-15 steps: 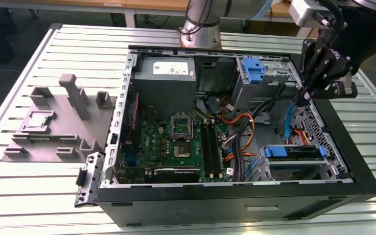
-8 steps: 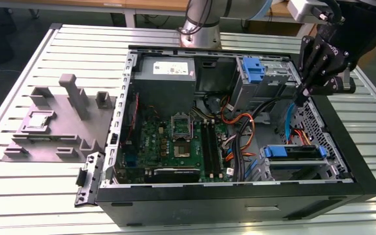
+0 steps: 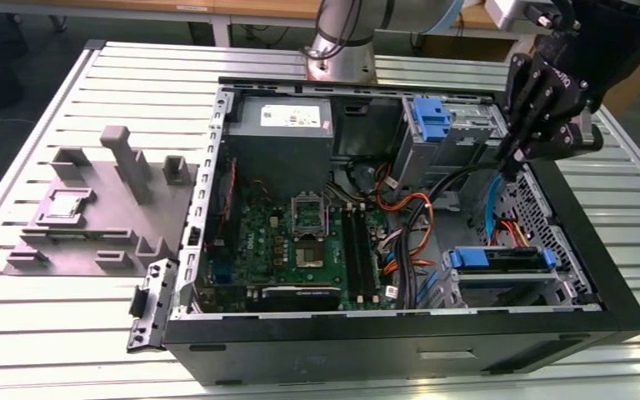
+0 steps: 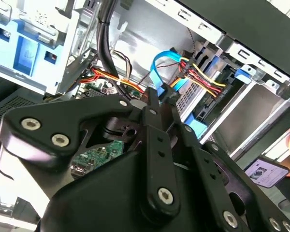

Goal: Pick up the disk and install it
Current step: 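Insert the second disk wire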

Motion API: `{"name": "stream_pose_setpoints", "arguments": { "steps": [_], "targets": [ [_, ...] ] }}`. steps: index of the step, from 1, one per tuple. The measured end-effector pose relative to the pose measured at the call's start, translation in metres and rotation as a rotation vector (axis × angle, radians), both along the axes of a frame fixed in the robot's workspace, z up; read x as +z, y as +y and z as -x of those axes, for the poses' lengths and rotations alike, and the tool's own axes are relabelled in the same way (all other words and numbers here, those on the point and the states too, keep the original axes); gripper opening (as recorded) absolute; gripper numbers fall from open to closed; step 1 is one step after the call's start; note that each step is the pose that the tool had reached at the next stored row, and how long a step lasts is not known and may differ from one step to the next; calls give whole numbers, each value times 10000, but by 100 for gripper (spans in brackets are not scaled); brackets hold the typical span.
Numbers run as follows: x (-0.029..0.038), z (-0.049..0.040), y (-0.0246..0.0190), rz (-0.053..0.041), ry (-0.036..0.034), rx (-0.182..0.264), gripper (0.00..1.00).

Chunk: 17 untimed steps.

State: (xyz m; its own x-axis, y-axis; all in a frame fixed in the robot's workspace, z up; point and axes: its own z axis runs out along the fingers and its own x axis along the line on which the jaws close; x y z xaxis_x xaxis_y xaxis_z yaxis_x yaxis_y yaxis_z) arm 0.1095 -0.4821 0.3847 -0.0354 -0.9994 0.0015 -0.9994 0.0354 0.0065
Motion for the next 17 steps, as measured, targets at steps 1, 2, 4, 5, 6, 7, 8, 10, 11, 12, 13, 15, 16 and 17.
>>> {"name": "stream_pose_setpoints", "arguments": {
  "steps": [1, 2, 4, 5, 6, 7, 8, 10, 11, 12, 13, 15, 16, 17],
  "targets": [
    [0, 0, 18, 15, 1, 0, 24],
    [0, 0, 38, 29, 1, 0, 24],
    [0, -1, 76, 131, 4, 0, 24],
    [-2, -1, 85, 251, 3, 0, 24],
    [-5, -1, 92, 410, 3, 0, 24],
    [-7, -1, 98, 566, 3, 0, 24],
    [-9, -2, 104, 709, 3, 0, 24],
    [-19, -3, 113, 946, 4, 1, 24],
    [-29, -4, 115, 993, 4, 0, 24],
    [-38, -6, 117, 1016, 3, -1, 24],
    [-49, -8, 117, 1028, 3, -1, 24],
    [-71, -13, 118, 1047, 3, 0, 24],
    [-82, -14, 118, 1069, 3, -1, 24],
    [-95, -15, 118, 1101, 3, -1, 24]
  ]
}}
